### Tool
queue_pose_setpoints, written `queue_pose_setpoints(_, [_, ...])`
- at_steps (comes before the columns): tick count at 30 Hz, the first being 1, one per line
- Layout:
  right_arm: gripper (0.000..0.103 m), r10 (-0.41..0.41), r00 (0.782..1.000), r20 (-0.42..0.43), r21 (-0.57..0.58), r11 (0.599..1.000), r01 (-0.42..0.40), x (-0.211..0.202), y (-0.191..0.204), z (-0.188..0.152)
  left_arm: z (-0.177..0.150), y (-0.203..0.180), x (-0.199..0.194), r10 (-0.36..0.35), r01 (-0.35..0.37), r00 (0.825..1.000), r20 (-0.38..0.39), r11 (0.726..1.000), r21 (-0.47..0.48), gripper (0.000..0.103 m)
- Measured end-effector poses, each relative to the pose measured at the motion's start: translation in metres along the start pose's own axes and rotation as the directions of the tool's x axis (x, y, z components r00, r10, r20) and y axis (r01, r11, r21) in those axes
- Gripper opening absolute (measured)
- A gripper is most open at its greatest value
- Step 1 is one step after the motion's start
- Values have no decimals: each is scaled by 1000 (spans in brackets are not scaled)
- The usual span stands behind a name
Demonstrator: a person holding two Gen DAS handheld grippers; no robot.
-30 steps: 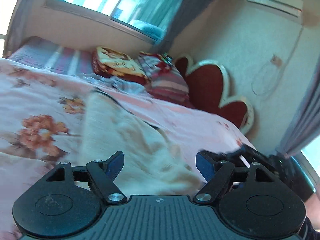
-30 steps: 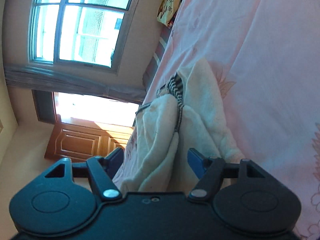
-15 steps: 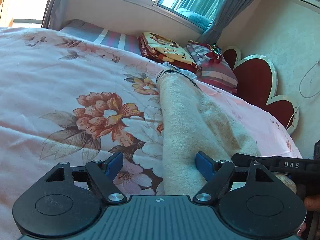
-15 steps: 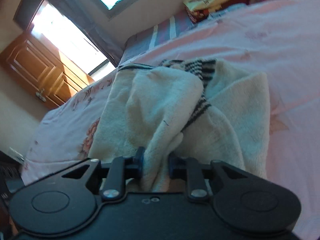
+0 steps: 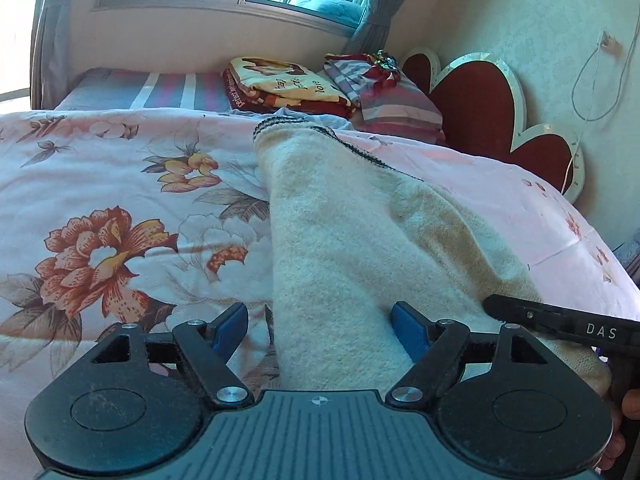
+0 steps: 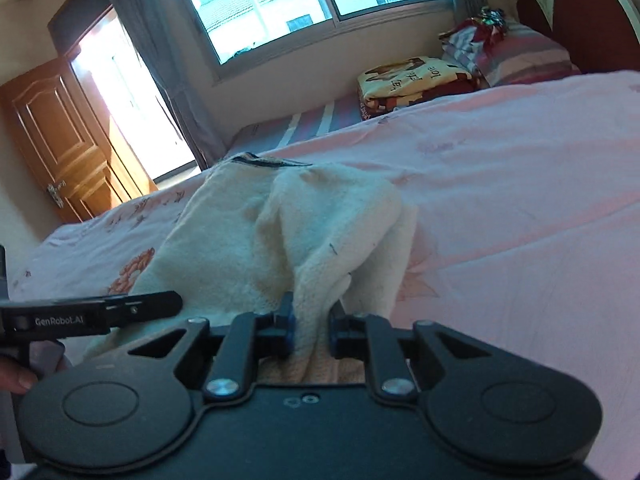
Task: Fold small clothes
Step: 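Open both grippers and release the folded sweater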
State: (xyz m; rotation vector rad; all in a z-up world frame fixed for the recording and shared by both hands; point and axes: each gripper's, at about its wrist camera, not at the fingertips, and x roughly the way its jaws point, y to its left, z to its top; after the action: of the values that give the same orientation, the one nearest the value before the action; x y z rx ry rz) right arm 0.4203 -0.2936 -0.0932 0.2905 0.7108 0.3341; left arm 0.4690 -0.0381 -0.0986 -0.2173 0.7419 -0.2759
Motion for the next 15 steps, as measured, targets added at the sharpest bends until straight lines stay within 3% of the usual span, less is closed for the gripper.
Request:
queue_pose_setpoints(5, [41, 65, 997, 40, 146, 987, -70, -5, -23, 18, -1, 4, -3, -16, 16, 1000, -17, 1000, 0, 79])
queue_pose_setpoints(7, [41, 86, 995, 53, 248, 964, -96, 2, -43, 31, -1, 4, -3, -17, 17, 1000, -24, 1000, 1, 79])
queue_pose_setpoints(9, [34, 92, 994, 55, 266, 958, -103, 10, -50, 40, 0, 4, -3, -18, 19, 999, -29, 1000, 3, 79])
queue_pose_setpoints(10, [8, 67, 997, 48, 216, 973, -76, 15, -48, 42, 0, 4, -2, -20, 20, 999, -31, 1000, 5, 79])
queue_pose_setpoints(12, [8, -48, 999, -1, 129, 990, 48, 26, -42, 42, 1, 5, 0, -31, 31, 999, -37, 999, 7, 79])
queue_pose_setpoints(15, [9, -67, 997, -27, 129, 989, 70, 28, -42, 33, 1, 2, -2, -23, 24, 999, -38, 999, 25, 80])
